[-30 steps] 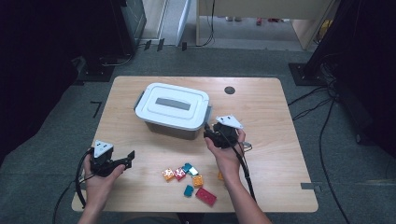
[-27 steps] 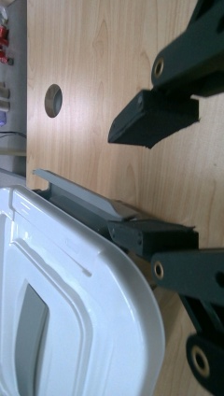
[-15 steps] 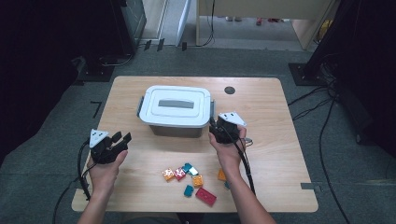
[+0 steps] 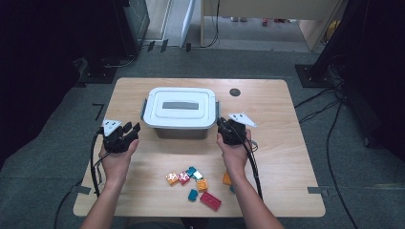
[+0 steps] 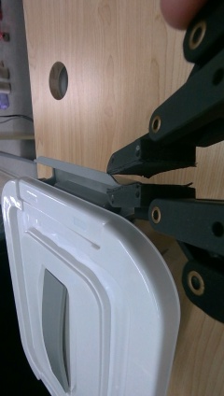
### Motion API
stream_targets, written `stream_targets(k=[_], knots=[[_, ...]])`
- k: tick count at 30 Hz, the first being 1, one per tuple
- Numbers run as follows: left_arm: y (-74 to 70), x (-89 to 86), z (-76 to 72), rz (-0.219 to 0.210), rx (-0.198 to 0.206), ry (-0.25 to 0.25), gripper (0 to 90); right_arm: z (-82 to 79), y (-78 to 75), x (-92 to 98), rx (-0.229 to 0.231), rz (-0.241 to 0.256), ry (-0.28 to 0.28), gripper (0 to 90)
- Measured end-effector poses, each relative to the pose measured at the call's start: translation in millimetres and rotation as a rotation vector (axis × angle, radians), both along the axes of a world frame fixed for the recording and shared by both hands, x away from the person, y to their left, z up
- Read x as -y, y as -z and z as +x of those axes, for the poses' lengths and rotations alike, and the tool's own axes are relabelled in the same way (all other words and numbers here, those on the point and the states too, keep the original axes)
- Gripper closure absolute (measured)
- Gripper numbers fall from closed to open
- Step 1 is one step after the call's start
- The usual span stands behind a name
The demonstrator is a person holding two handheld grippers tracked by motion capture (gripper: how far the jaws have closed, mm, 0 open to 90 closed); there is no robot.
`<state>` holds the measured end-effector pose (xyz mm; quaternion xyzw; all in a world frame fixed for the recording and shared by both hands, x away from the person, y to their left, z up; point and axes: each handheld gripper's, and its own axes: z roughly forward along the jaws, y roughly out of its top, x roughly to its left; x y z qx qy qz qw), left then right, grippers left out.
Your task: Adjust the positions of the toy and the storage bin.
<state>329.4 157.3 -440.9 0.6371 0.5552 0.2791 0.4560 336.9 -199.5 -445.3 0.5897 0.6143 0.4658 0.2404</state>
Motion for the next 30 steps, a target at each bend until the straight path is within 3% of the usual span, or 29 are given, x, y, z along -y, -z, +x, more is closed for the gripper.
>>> stream_targets(k=[4,7,11,16,21,30], knots=[[0.3,5.7,6.4,-0.002,0.016,-0.018,63.4,-0.5,0.3,2.5,0.003,0.006,0.008,84.5],[1.5,11.5,9.2,0.025,0.025,-0.03,61.6,-1.9,0.6,4.3,0.01,0.007,0.015,85.1],[4.6,19.7,9.6,0.048,0.027,-0.019,62.5,-4.7,0.6,7.8,0.01,0.01,0.014,85.3],[4.8,23.5,7.4,0.043,0.029,-0.007,64.3,-8.8,0.2,15.6,0.003,0.026,0.008,85.4],[3.4,27.1,2.6,0.035,0.039,0.025,67.9,-15.1,-0.2,25.0,-0.01,0.055,-0.011,85.3],[5.1,32.2,0.3,0.027,0.019,0.087,72.8,-28.4,-0.5,39.7,-0.008,0.055,-0.022,85.3]])
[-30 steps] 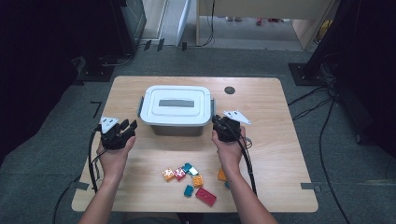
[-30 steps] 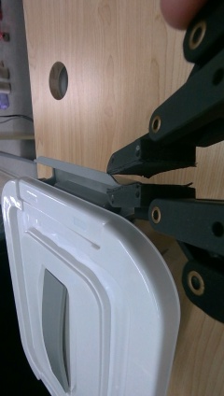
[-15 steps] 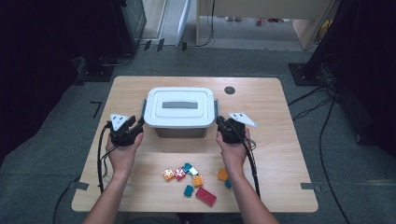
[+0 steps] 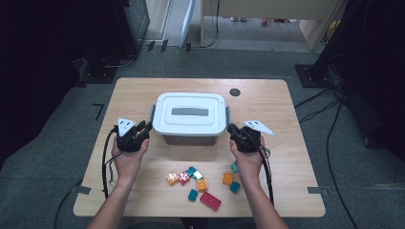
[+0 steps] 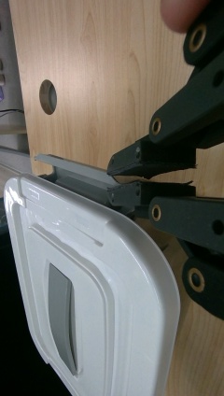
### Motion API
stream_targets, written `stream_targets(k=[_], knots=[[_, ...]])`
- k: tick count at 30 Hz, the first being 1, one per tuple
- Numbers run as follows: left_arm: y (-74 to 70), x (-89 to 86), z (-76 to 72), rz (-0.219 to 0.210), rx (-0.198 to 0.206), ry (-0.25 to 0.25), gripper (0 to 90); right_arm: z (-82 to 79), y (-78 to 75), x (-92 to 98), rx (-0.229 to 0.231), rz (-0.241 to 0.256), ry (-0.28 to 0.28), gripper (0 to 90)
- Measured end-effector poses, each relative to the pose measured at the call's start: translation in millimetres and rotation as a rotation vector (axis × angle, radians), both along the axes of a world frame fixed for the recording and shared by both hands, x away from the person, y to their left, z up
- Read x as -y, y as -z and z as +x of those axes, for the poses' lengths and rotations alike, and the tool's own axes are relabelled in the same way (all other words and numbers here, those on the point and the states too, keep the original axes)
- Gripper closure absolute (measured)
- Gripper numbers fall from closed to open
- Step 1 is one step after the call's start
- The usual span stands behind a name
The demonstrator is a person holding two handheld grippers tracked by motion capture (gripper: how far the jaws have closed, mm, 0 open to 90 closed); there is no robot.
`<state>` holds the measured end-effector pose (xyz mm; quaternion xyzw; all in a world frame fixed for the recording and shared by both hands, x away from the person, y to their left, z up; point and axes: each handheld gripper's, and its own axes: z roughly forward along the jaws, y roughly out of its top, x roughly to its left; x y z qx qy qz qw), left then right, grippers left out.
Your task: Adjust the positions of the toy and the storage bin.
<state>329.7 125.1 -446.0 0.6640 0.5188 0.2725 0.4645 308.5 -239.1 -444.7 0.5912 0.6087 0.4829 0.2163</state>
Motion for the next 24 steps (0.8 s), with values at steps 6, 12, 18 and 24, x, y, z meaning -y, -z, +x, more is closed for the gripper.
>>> stream_targets(k=[6,12,18,24], knots=[[-1.8,7.1,-5.0,-0.015,-0.004,0.046,77.5,-7.6,-1.0,9.9,0.001,0.009,0.009,87.8],[-3.7,11.1,-5.3,-0.026,-0.016,0.056,77.9,-11.6,-2.9,15.1,0.005,0.02,0.009,87.7],[-1.5,12.2,-4.4,-0.02,-0.025,0.048,78.0,-7.0,-8.0,15.2,0.024,0.001,0.037,77.6],[-1.3,11.8,-3.3,-0.036,-0.034,0.045,80.0,3.2,0.6,8.4,0.004,-0.017,0.053,80.0]])
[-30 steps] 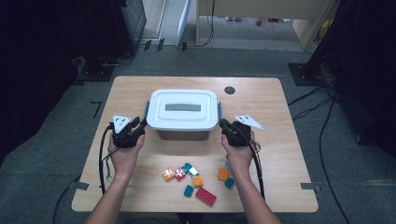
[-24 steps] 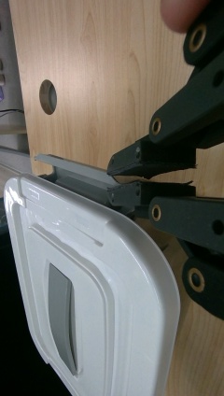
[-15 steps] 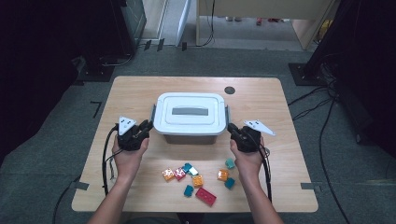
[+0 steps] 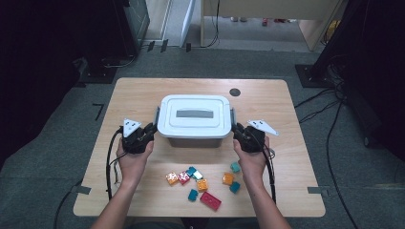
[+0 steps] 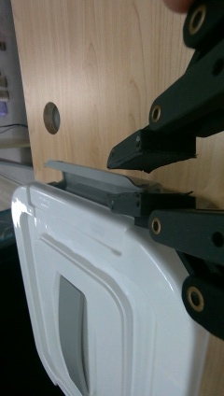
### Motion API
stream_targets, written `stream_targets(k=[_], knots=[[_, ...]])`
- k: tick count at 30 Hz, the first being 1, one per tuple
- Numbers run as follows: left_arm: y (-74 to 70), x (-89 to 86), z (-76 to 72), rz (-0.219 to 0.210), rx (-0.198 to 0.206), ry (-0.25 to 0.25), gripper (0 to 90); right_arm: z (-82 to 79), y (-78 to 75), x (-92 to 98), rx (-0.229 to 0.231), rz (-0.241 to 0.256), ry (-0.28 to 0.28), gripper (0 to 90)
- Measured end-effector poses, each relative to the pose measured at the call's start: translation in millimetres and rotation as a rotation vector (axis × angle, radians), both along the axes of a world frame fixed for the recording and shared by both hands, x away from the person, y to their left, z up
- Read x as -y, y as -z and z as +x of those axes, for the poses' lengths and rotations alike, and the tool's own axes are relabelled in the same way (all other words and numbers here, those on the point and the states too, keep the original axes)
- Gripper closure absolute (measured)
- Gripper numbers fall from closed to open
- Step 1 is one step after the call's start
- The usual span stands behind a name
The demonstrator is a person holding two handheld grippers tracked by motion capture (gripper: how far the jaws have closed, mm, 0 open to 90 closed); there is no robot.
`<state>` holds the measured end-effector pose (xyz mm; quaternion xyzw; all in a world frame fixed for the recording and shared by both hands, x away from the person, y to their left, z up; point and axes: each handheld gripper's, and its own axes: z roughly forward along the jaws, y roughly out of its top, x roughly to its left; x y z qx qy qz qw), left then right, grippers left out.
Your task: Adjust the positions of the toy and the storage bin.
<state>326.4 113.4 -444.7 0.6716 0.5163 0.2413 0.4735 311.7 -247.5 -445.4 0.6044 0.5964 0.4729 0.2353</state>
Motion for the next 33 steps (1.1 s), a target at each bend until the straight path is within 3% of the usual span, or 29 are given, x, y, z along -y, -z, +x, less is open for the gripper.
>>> stream_targets(k=[4,9,17,25,31,33], knots=[[-0.8,-0.7,-0.2,-0.013,-0.01,0.0,81.7,1.9,2.4,-1.5,0.005,0.038,0.028,82.6],[-1.1,-1.3,-2.8,-0.014,-0.011,0.011,82.1,0.2,1.8,1.4,-0.005,0.072,0.022,83.4],[-3.5,-1.2,-10.6,-0.031,-0.02,0.032,82.2,-8.5,0.0,6.7,-0.028,0.094,0.019,83.4],[-5.0,0.7,-25.2,-0.036,-0.019,0.059,82.1,-22.4,1.3,14.0,-0.028,0.115,0.009,83.3],[-3.0,-0.5,-35.9,-0.075,-0.016,0.061,82.1,-32.3,3.4,17.9,-0.02,0.129,-0.008,83.0],[-3.2,-0.7,-38.3,-0.069,-0.018,0.068,82.1,-33.5,2.2,18.2,-0.028,0.123,-0.015,83.0]])
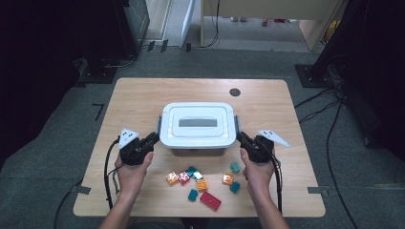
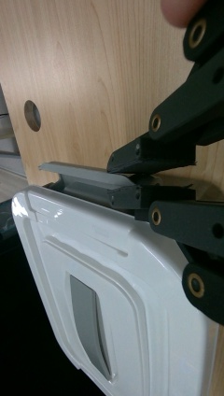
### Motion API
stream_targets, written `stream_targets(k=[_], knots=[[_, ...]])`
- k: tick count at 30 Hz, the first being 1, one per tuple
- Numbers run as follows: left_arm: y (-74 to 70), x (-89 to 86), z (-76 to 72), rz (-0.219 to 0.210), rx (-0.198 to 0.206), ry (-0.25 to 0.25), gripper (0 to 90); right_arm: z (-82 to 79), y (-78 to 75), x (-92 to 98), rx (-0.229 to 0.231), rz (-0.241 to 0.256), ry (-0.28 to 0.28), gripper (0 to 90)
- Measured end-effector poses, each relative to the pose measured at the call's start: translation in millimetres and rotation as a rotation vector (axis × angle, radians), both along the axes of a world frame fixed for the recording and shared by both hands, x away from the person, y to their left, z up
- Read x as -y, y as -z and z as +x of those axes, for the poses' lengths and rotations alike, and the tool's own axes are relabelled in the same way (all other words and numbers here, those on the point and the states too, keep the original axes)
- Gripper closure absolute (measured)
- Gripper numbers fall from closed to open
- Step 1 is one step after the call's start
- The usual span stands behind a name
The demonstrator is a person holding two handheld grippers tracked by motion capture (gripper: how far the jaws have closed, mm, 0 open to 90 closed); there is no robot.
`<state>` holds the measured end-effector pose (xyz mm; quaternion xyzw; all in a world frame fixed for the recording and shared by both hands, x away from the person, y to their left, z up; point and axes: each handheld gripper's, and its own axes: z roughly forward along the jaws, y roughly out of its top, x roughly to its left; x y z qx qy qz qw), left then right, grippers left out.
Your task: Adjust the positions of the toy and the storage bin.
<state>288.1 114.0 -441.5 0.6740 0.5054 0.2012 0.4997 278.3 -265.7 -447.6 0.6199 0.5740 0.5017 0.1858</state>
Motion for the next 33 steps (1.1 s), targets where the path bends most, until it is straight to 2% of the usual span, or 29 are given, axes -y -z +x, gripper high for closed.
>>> stream_targets(k=[2,7,12,17,18,21,23,27,31,33], knots=[[-2.8,-1.0,-2.8,0.019,-0.002,0.014,81.9,-2.5,0.0,1.1,-0.003,0.004,-0.003,83.0],[-1.7,-6.5,-9.8,-0.011,-0.002,0.015,81.9,-9.0,0.0,-0.6,0.0,0.011,-0.026,82.6],[-3.6,-11.6,-13.7,0.003,-0.002,0.009,82.1,-15.3,0.6,-4.8,0.001,0.012,-0.043,81.9],[-3.3,-17.4,-15.5,-0.021,-0.001,0.02,80.6,-16.4,0.7,-7.0,0.004,0.009,-0.06,80.8],[-4.7,-19.6,-16.1,-0.024,0.006,0.018,78.0,-15.8,0.4,-6.7,0.003,0.007,-0.066,79.3],[-8.2,-26.9,-17.5,-0.027,0.014,0.012,68.8,-14.7,-3.5,-4.4,0.01,-0.008,-0.059,65.4],[-8.4,-33.1,-17.4,-0.025,-0.001,0.018,63.9,-14.3,-7.3,-1.9,0.006,-0.02,-0.043,55.3],[-9.0,-39.4,-16.4,-0.04,-0.026,0.027,51.6,-11.1,-13.5,6.2,-0.004,-0.063,-0.062,46.7],[-10.6,-42.6,-16.7,-0.039,-0.063,0.112,45.1,-7.9,-13.6,16.1,-0.039,-0.062,-0.088,38.8],[-11.2,-44.7,-18.2,-0.033,-0.066,0.145,44.0,-7.3,-13.9,20.2,-0.048,-0.057,-0.088,38.6]])
